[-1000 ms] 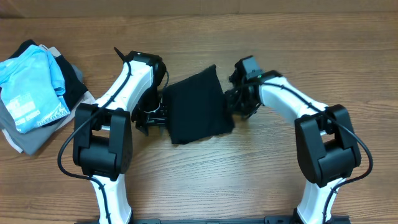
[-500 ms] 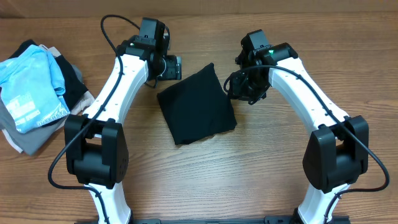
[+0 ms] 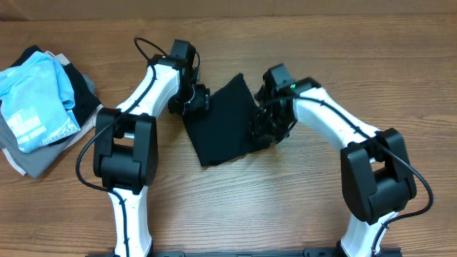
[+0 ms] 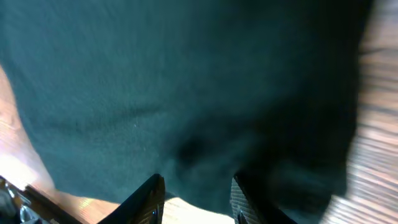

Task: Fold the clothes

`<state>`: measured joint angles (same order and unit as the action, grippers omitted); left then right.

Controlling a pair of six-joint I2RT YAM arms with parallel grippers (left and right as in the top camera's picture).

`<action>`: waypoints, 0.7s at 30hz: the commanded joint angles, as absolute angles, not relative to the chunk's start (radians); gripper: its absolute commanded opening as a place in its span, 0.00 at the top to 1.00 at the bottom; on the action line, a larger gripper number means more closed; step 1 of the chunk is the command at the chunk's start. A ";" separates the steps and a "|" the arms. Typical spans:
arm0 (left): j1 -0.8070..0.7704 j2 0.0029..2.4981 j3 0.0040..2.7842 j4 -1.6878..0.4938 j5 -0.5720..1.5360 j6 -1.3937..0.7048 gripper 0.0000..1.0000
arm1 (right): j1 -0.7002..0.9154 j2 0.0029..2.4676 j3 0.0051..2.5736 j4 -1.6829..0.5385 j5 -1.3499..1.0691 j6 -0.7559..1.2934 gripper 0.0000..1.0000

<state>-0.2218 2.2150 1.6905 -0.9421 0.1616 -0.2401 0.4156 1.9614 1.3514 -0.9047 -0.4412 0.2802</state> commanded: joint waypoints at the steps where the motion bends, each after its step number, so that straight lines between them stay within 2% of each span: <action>1: -0.223 2.279 1.690 -1.029 0.181 -0.236 0.48 | 0.433 1.940 1.298 -0.860 -0.480 0.281 0.61; 3: -0.223 2.285 1.690 -1.140 0.179 -0.236 0.61 | 0.434 1.943 1.261 -0.829 -0.460 0.281 0.61; 4: -0.223 2.285 1.689 -1.173 0.173 -0.236 0.63 | 0.432 1.943 1.248 -0.822 -0.420 0.281 0.60; 8: -0.223 2.285 1.677 -1.339 0.170 -0.236 0.66 | 0.402 1.943 1.240 -0.810 -0.190 0.281 0.60; 11: -0.223 2.285 1.662 -1.425 0.175 -0.231 0.72 | 0.357 1.943 1.240 -0.755 -0.014 0.281 0.59; 13: -0.225 2.285 1.659 -1.456 0.189 -0.212 0.74 | 0.327 1.943 1.241 -0.697 0.007 0.226 0.55; 21: -0.227 2.167 1.660 -1.451 0.271 -0.168 0.67 | 0.294 1.933 1.319 -0.803 0.007 0.174 0.52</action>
